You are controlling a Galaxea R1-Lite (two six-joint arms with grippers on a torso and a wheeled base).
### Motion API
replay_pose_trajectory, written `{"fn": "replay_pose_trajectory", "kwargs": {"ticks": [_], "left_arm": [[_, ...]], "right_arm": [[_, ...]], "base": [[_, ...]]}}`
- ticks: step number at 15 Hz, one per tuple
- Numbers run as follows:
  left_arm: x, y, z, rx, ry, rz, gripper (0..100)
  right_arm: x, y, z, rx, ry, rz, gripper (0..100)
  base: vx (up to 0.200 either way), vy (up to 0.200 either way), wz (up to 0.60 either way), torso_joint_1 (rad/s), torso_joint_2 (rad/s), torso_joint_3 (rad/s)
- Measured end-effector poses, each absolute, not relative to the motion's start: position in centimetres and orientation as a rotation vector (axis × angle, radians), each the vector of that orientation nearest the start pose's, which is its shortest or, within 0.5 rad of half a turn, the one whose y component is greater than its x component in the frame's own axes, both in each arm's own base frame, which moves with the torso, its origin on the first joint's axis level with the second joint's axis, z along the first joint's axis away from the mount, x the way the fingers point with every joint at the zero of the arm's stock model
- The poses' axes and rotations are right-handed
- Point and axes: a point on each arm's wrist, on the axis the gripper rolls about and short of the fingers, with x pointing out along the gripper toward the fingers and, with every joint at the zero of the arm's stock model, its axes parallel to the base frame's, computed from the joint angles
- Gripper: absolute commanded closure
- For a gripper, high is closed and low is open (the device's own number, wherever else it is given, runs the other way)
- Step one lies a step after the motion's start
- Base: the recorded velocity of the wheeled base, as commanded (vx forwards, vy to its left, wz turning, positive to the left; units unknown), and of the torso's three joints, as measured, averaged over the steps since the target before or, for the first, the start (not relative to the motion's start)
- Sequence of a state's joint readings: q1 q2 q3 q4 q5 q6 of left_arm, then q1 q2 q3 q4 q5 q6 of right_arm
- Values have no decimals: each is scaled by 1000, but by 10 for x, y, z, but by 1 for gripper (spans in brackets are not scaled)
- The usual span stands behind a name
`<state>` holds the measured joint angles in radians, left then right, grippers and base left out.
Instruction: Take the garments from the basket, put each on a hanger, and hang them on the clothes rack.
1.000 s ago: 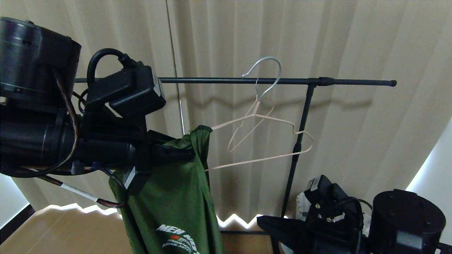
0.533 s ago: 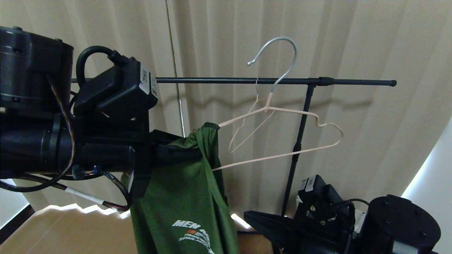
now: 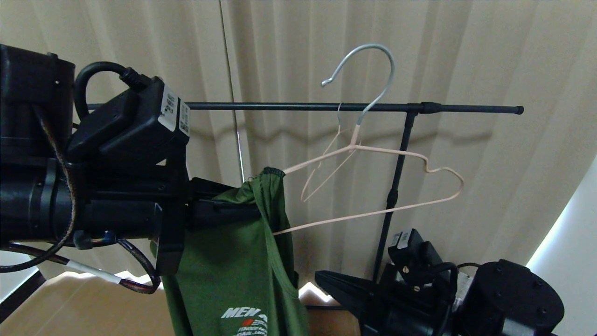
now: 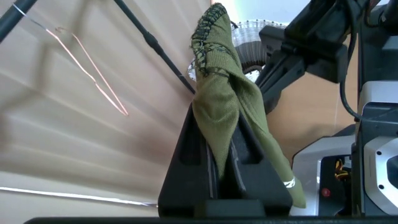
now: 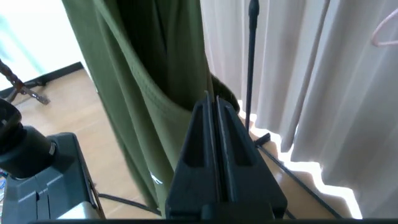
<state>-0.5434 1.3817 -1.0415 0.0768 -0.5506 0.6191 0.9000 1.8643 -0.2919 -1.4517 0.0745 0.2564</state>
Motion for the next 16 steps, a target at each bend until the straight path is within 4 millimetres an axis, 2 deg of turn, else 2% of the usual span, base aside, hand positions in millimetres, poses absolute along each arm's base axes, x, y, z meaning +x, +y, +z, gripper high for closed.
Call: {"fn": "replay_pose_trajectory", "kwargs": {"ticks": [1,6,9,16], "left_arm": [[185,-126,268,545,89,-1176,100],[183,-124,269,545,80,-1176,100],[181,-124,270,545,72,-1181,100],[173,-126,272,540,50,-1221,100]], "right_arm": [[163,208,99,181,244,951,0],[162,210,101,192,229,961,0],[164,212,106,222,158,972,0],[177,217,106,232,138,947,0]], "base": [[0,0,0,0,0,0],[0,0,0,0,0,0],[0,0,0,0,0,0],[0,0,0,0,0,0]]}}
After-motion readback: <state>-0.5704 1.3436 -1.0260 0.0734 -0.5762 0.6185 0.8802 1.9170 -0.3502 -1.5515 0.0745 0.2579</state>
